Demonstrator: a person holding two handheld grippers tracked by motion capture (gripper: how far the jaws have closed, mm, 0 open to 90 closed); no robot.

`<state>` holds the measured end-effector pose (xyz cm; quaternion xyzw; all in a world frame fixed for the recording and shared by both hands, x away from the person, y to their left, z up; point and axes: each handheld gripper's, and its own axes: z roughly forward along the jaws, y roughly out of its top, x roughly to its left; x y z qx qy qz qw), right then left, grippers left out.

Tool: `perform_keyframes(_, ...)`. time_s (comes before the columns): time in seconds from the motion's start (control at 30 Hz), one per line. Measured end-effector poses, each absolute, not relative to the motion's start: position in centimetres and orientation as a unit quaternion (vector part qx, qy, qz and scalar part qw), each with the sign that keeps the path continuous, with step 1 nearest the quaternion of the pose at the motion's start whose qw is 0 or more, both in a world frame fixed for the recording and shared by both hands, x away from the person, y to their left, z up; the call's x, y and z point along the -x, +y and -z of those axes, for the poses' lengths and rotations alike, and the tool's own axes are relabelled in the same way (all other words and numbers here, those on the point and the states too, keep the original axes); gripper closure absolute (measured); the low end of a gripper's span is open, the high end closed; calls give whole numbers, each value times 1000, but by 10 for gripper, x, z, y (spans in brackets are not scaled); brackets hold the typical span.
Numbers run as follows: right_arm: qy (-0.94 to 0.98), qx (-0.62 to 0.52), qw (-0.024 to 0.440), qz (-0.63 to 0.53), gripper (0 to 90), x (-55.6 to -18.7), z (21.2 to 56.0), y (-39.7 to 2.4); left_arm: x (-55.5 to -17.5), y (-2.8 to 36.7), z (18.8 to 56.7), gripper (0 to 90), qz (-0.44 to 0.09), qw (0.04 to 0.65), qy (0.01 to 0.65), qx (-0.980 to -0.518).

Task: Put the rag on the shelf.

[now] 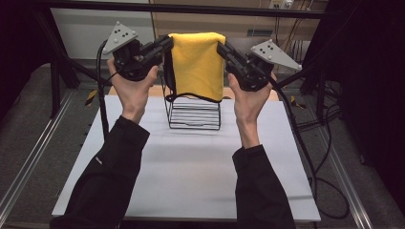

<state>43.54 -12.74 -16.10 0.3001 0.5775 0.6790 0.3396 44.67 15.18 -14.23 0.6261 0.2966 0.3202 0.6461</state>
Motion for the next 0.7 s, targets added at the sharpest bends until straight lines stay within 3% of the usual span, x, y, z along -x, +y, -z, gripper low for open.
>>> perform_keyframes(0.7, 564, -299, 349, -686, 841, -470, 125, -132, -479, 144, 103, 806, -329, 644, 298, -623)
